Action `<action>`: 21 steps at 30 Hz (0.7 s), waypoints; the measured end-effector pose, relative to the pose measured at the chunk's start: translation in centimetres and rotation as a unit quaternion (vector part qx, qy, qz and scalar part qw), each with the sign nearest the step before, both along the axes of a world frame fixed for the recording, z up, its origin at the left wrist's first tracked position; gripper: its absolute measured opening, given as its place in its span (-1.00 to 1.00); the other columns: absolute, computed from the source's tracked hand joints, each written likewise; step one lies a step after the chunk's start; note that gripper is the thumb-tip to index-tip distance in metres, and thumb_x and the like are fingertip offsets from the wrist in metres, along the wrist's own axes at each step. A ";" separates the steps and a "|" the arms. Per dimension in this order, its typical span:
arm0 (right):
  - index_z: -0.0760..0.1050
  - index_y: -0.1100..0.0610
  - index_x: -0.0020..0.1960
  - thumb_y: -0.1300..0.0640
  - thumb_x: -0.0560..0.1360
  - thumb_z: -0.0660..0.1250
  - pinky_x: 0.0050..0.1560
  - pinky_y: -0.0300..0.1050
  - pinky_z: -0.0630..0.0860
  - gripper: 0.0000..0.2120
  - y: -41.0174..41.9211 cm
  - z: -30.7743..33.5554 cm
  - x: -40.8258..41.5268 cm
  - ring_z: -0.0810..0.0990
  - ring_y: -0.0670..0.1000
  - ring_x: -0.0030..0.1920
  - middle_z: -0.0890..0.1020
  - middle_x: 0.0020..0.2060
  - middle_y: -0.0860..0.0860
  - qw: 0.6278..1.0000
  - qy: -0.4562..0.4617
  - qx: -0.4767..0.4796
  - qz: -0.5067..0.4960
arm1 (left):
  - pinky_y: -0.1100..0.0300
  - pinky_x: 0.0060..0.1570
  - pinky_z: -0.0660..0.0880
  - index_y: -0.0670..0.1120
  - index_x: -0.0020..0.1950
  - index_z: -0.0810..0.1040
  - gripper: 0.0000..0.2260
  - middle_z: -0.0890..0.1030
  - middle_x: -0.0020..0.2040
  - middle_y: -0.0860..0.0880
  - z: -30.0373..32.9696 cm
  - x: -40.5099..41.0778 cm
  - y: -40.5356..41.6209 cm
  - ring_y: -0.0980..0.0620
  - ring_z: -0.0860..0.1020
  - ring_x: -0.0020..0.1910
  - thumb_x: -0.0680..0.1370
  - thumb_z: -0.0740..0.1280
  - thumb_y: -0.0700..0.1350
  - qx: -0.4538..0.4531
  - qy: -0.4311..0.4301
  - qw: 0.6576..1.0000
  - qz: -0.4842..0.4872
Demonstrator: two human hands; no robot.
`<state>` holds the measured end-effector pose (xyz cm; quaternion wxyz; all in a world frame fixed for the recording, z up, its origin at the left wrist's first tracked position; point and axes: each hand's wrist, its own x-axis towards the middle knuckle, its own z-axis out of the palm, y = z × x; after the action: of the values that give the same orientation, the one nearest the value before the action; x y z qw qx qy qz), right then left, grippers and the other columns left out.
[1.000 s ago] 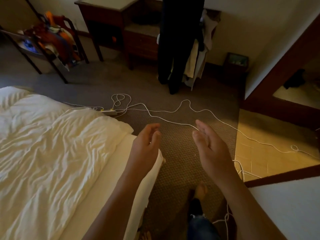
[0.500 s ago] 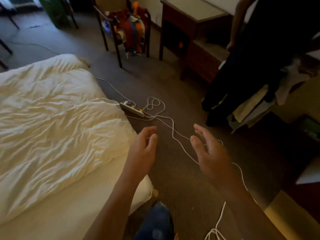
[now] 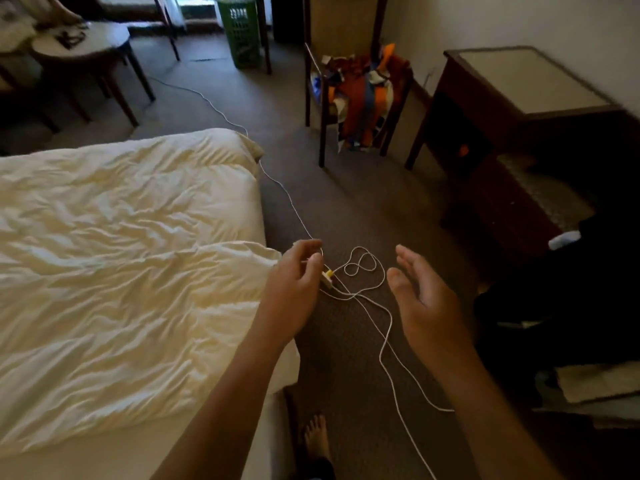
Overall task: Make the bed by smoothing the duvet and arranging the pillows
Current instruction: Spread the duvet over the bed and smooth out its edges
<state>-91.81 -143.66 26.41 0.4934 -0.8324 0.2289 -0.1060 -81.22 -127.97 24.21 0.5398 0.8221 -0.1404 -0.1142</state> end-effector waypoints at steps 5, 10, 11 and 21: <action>0.33 -0.06 0.49 -0.07 0.62 0.20 0.37 -0.08 0.40 -0.55 -5.2 0.5 7.8 0.38 -0.17 0.41 0.43 0.43 -0.09 0.999 -0.013 0.007 0.031 | 0.58 -0.15 0.36 -0.08 0.36 0.48 -0.72 0.56 0.03 0.12 1.3 6.4 -4.6 0.53 0.47 -0.09 0.67 0.17 -0.11 0.012 -0.009 0.999 0.035; 0.32 -0.04 0.49 -0.07 0.60 0.19 0.38 -0.05 0.40 -0.54 -11.0 0.2 17.1 0.39 -0.13 0.40 0.44 0.43 -0.05 0.996 -0.027 -0.009 0.082 | 0.58 -0.14 0.36 -0.07 0.33 0.50 -0.74 0.55 0.01 0.16 0.9 13.2 -9.3 0.48 0.49 -0.08 0.67 0.18 -0.13 0.012 -0.019 0.995 0.100; 0.32 -0.04 0.49 -0.06 0.61 0.19 0.37 -0.09 0.39 -0.54 -12.0 0.2 19.2 0.38 -0.14 0.40 0.44 0.43 -0.05 0.994 -0.031 -0.015 0.104 | 0.58 -0.14 0.36 -0.06 0.33 0.50 -0.74 0.55 0.01 0.16 0.9 14.7 -10.3 0.43 0.51 -0.09 0.67 0.18 -0.13 0.010 -0.023 0.992 0.120; 0.30 -0.04 0.50 -0.06 0.62 0.20 0.40 -0.02 0.41 -0.54 -16.9 1.6 38.3 0.40 -0.14 0.40 0.45 0.42 -0.06 0.954 -0.029 -0.023 0.299 | 0.56 -0.09 0.37 0.00 0.31 0.53 -0.75 0.59 0.12 0.12 1.3 26.8 -14.5 0.42 0.50 0.00 0.67 0.18 -0.09 -0.001 -0.030 0.955 0.294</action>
<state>-53.47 -160.53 27.99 0.4900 -0.8703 -0.0472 0.0174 -54.45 -142.46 25.56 0.5458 0.8297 0.0906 0.0745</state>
